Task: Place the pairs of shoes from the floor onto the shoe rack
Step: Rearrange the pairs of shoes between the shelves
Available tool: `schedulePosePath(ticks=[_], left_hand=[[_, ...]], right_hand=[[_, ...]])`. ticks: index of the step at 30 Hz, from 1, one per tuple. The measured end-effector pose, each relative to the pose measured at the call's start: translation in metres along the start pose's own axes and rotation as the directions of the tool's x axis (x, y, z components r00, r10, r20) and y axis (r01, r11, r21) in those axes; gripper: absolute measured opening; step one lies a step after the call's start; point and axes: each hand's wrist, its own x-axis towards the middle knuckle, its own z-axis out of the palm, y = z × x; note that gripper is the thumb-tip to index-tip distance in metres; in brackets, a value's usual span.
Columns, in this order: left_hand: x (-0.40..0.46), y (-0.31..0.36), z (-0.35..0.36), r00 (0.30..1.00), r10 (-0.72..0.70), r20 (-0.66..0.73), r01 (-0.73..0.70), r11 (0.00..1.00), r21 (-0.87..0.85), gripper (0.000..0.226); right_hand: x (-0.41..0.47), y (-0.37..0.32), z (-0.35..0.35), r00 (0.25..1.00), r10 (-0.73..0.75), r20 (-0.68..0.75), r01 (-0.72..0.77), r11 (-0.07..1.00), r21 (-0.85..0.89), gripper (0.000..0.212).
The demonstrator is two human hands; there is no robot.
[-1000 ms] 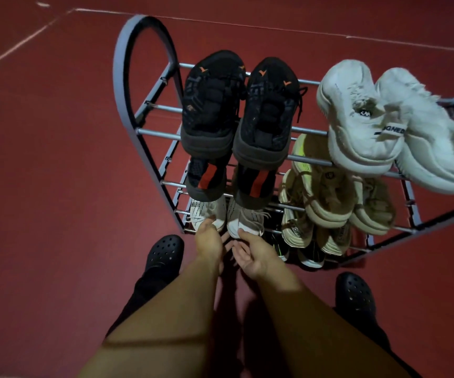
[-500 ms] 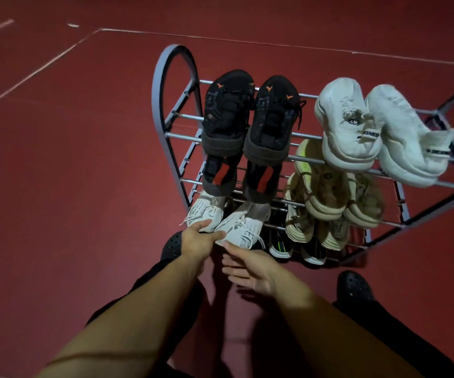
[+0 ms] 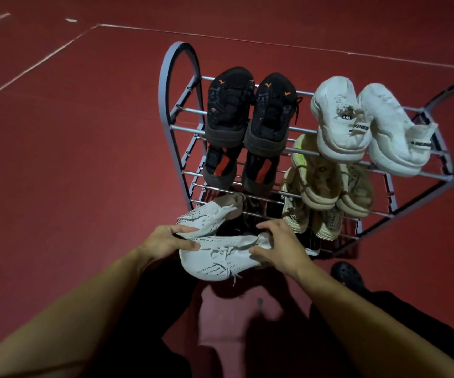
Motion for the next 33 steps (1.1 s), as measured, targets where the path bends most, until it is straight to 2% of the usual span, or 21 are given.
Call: schedulePosePath(ticks=[2, 5, 9, 13, 16, 18, 21, 28, 33], left_hand=[[-0.002, -0.003, -0.004, 0.999, -0.003, 0.054, 0.002, 1.000, 0.012, 0.052], [-0.001, -0.004, -0.011, 0.991, -0.011, 0.135, 0.007, 1.000, 0.028, 0.070], [0.004, -0.008, -0.015, 0.981, 0.003, 0.192, -0.016, 0.998, 0.062, 0.082], [0.004, -0.007, -0.018, 0.973, 0.009, 0.231, -0.036, 0.993, 0.112, 0.082], [0.002, -0.007, -0.022, 0.966, 0.002, 0.257, -0.038, 0.990, 0.133, 0.077], [0.000, -0.006, -0.022, 0.964, -0.009, 0.266, -0.033, 0.988, 0.153, 0.063], [-0.004, -0.003, -0.020, 0.958, -0.025, 0.284, -0.026, 0.984, 0.175, 0.043], [0.000, -0.010, -0.017, 0.941, -0.038, 0.336, -0.022, 0.985, 0.173, 0.038], [0.008, -0.016, -0.016, 0.944, 0.010, 0.330, -0.069, 0.983, 0.169, 0.043]], right_hand=[[-0.001, 0.005, -0.001, 0.999, -0.003, 0.052, 0.008, 0.996, -0.093, 0.065], [-0.003, 0.014, 0.002, 0.990, -0.020, 0.139, 0.033, 0.996, -0.087, 0.043], [-0.002, 0.015, -0.001, 0.990, -0.111, 0.082, 0.117, 0.991, -0.069, 0.018], [0.001, 0.015, -0.009, 0.959, -0.271, 0.085, 0.280, 0.953, -0.117, 0.018], [0.005, 0.013, -0.017, 0.908, -0.370, 0.198, 0.407, 0.891, -0.200, 0.022], [0.008, 0.010, -0.020, 0.883, -0.373, 0.283, 0.442, 0.864, -0.239, 0.025], [0.009, 0.011, -0.021, 0.869, -0.344, 0.357, 0.438, 0.869, -0.229, 0.026], [0.004, 0.011, -0.022, 0.871, -0.316, 0.376, 0.393, 0.908, -0.148, 0.027], [0.000, 0.006, -0.019, 0.914, -0.284, 0.289, 0.293, 0.956, 0.013, 0.023]])
